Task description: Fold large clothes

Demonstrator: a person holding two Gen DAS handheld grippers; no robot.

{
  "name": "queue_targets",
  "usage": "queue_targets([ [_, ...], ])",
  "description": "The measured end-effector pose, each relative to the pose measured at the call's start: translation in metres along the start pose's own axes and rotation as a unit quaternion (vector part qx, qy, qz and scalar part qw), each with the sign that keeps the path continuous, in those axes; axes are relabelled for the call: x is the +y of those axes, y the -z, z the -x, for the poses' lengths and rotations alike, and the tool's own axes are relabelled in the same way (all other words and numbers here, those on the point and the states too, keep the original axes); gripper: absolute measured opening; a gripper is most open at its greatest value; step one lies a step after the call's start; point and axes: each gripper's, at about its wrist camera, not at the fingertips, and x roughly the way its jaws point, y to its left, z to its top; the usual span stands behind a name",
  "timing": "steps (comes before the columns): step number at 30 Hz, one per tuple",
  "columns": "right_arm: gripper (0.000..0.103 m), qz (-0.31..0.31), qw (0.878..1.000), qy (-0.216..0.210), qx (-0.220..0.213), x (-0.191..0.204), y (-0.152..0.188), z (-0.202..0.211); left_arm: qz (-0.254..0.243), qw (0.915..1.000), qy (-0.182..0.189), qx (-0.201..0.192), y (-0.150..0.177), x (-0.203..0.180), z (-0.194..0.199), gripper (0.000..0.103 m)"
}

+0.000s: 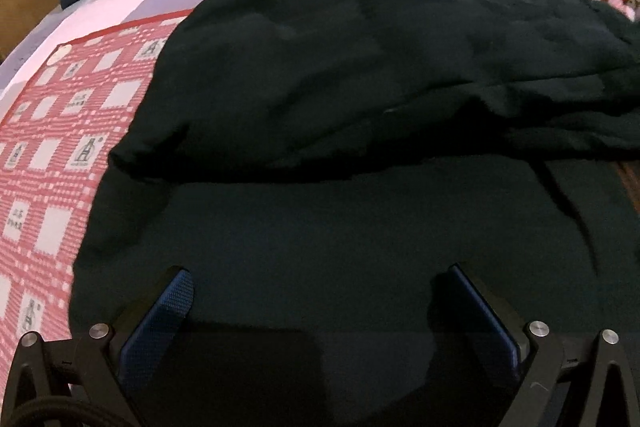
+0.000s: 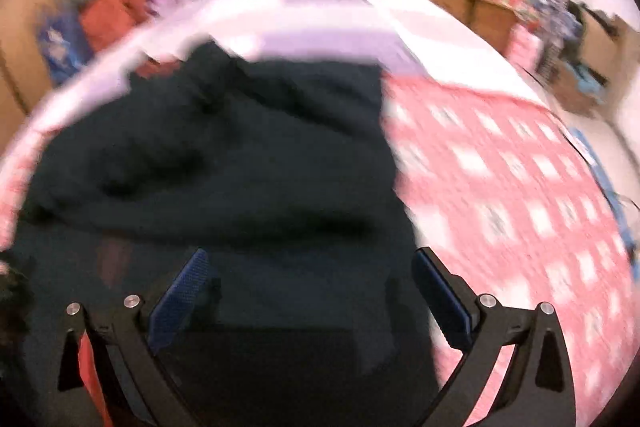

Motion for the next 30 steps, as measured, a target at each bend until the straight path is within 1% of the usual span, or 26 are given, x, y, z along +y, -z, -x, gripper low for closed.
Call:
queue_targets([
  [1,0.102,0.008,0.999,-0.040,-0.010,0.016,-0.016,-0.002,-0.002,1.0000,0.004,0.000,0.002,-0.004,0.003,0.103],
  [2,0.102,0.015,0.998,-0.062,-0.010,0.027,-0.026,-0.006,-0.004,1.0000,0.007,0.001,0.004,-0.008,0.004,0.103],
  [4,0.102,0.024,0.996,-0.084,0.003,0.044,-0.048,-0.023,-0.011,0.9999,0.010,0.002,0.009,-0.015,0.007,0.103],
  [5,0.102,0.024,0.995,-0.094,0.012,0.050,-0.056,-0.033,-0.016,0.9998,0.013,0.004,0.011,-0.019,0.008,0.103],
  [7,0.102,0.039,0.995,-0.082,0.033,0.061,-0.067,-0.053,-0.024,0.9995,0.017,0.006,0.014,-0.025,0.010,0.103],
  [8,0.102,0.047,0.994,-0.084,0.048,0.065,-0.065,-0.060,-0.026,0.9995,0.017,0.005,0.016,-0.026,0.011,0.103],
  [9,0.091,0.053,0.991,-0.099,0.072,0.069,-0.064,-0.070,-0.027,0.9995,0.017,0.004,0.017,-0.026,0.013,0.103],
  [10,0.070,0.057,0.987,-0.120,0.086,0.070,-0.062,-0.077,-0.025,0.9995,0.017,0.003,0.017,-0.026,0.014,0.103],
  [11,0.057,0.066,0.987,-0.114,0.091,0.075,-0.063,-0.082,-0.023,0.9995,0.019,0.003,0.019,-0.025,0.014,0.103],
  [12,0.046,0.081,0.987,-0.104,0.087,0.076,-0.059,-0.079,-0.021,0.9996,0.019,0.004,0.020,-0.023,0.015,0.103],
  [13,0.041,0.078,0.987,-0.116,0.083,0.075,-0.052,-0.070,-0.021,0.9996,0.019,0.005,0.021,-0.023,0.015,0.103],
  [14,0.039,0.062,0.986,-0.138,0.076,0.068,-0.047,-0.061,-0.020,0.9996,0.018,0.006,0.023,-0.021,0.015,0.103],
  [16,0.036,0.053,0.986,-0.148,0.059,0.060,-0.042,-0.045,-0.021,0.9996,0.015,0.007,0.025,-0.018,0.016,0.103],
  [19,0.036,0.057,0.987,-0.148,0.032,0.052,-0.027,-0.011,-0.021,0.9997,0.014,0.007,0.026,-0.013,0.017,0.103],
  [20,0.036,0.059,0.987,-0.146,0.029,0.052,-0.026,-0.009,-0.021,0.9996,0.015,0.008,0.026,-0.013,0.017,0.103],
  [21,0.038,0.062,0.987,-0.141,0.034,0.051,-0.022,-0.010,-0.021,0.9996,0.014,0.009,0.026,-0.012,0.017,0.103],
  [22,0.044,0.066,0.987,-0.131,0.064,0.048,-0.015,-0.021,-0.022,0.9996,0.013,0.009,0.024,-0.012,0.017,0.103],
  [24,0.050,0.054,0.985,-0.117,0.115,0.045,-0.007,-0.039,-0.020,0.9997,0.015,0.003,0.021,-0.012,0.020,0.103],
  [25,0.058,0.053,0.986,-0.108,0.115,0.044,-0.006,-0.039,-0.020,0.9997,0.017,0.000,0.019,-0.011,0.021,0.103],
  [27,0.069,0.068,0.991,-0.077,0.088,0.047,-0.007,-0.028,-0.016,0.9995,0.024,-0.013,0.011,-0.012,0.027,0.103],
  [28,0.073,0.078,0.994,-0.049,0.065,0.048,-0.008,-0.015,-0.014,0.9994,0.027,-0.018,0.008,-0.013,0.029,0.103],
  [29,0.074,0.081,0.995,-0.027,0.046,0.049,-0.007,-0.005,-0.011,0.9989,0.032,-0.031,0.000,-0.014,0.033,0.103],
  [30,0.079,0.085,0.996,0.001,0.023,0.050,-0.006,0.006,-0.009,0.9983,0.036,-0.046,-0.010,-0.017,0.038,0.103],
])
